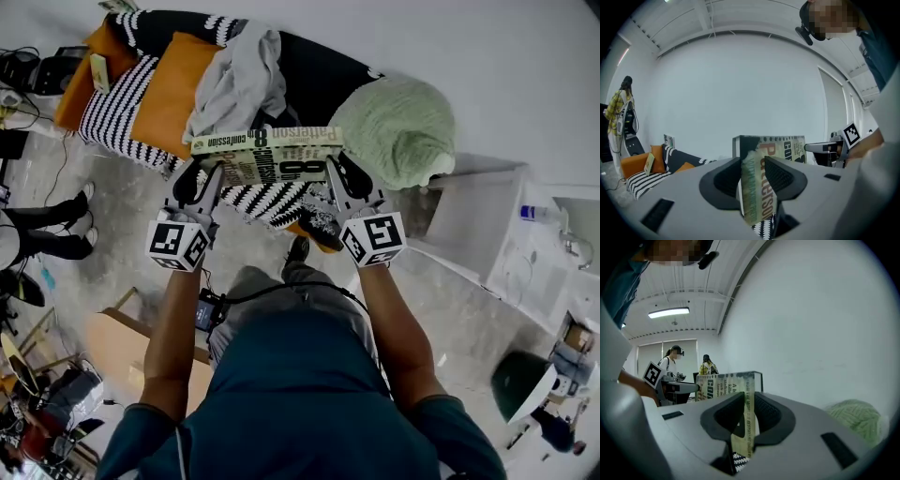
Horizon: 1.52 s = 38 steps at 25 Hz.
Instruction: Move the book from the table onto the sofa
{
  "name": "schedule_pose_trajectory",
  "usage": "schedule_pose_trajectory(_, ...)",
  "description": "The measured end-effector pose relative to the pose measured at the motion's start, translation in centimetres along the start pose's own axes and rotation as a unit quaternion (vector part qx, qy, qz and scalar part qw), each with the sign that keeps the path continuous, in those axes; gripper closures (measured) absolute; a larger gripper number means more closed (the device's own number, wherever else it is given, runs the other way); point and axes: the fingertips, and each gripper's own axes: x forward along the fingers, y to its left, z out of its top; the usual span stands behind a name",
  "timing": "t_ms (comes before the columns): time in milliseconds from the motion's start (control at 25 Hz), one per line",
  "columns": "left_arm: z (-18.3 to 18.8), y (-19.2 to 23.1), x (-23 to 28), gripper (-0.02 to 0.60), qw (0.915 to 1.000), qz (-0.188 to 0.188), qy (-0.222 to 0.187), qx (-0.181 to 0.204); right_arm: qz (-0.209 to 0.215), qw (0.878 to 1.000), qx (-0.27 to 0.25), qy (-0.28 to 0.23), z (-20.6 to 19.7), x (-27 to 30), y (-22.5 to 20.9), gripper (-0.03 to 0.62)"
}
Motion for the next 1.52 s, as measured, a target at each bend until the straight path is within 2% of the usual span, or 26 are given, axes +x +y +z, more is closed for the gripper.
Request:
schedule_pose_trajectory(280,-3.9,3.0,6.0,0.422,0.9989,-0.016,0.039,-0.02,-0.019,0.999,0.029,0.032,-4.1,4.6,-3.7,0.517)
schedule_pose_trajectory(680,-11.4,7.1,13.8,0.422,0.9912,-0.07,0.104,-0.041,-0.09,0.99,0.07,0.079,-12.6,9.4,-7.3,0.517)
schedule_pose_trajectory(1040,-19.0,8.5,18.6,0.423,0.976,-0.13,0.162,-0.066,-0.147,0.974,0.114,0.128,-20.3,10.5,-9.2,0.517)
schedule_pose_trajectory(1520,-26.2,9.1,23.8,0.423,0.9585,-0.157,0.225,-0.077,-0.193,0.951,0.161,0.177,-27.8,12.1,-12.4,0.517)
